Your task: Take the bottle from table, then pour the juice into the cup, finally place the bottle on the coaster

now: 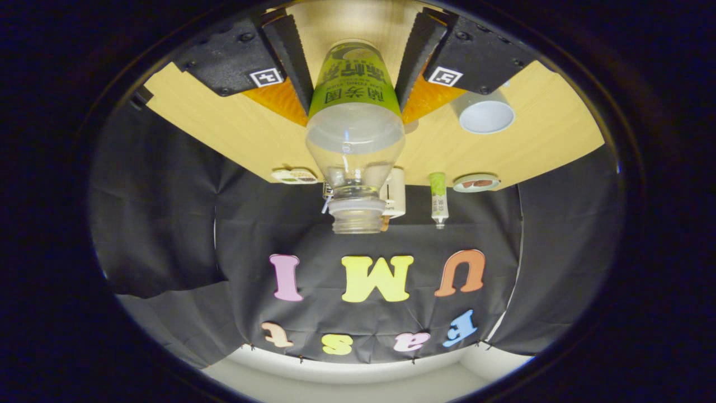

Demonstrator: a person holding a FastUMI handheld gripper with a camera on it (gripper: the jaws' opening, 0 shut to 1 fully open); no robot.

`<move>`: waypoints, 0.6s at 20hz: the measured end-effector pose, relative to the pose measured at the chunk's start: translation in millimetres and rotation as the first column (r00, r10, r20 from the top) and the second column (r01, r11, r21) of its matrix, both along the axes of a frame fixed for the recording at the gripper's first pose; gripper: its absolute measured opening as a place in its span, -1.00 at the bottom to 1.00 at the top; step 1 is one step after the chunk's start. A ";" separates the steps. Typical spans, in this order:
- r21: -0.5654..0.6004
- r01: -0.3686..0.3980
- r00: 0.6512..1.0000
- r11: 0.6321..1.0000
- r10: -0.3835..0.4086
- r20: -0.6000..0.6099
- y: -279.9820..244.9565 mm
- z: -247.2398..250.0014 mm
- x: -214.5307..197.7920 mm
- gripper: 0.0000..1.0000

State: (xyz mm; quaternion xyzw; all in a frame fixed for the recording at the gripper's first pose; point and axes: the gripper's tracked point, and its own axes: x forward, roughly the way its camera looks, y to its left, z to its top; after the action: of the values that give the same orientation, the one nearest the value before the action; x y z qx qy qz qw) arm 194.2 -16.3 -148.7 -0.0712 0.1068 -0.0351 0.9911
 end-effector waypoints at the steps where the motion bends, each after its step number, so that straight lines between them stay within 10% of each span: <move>1: -0.018 0.002 1.000 1.000 -0.002 0.006 -0.3 4.0 -5.9 0.59; 12: -0.286 0.106 0.992 0.952 -0.122 -0.038 -11.5 27.5 -35.7 0.59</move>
State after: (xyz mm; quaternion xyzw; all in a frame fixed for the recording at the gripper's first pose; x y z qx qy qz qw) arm 158.6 -27.8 -121.2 -0.2071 0.1319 -0.1051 0.9637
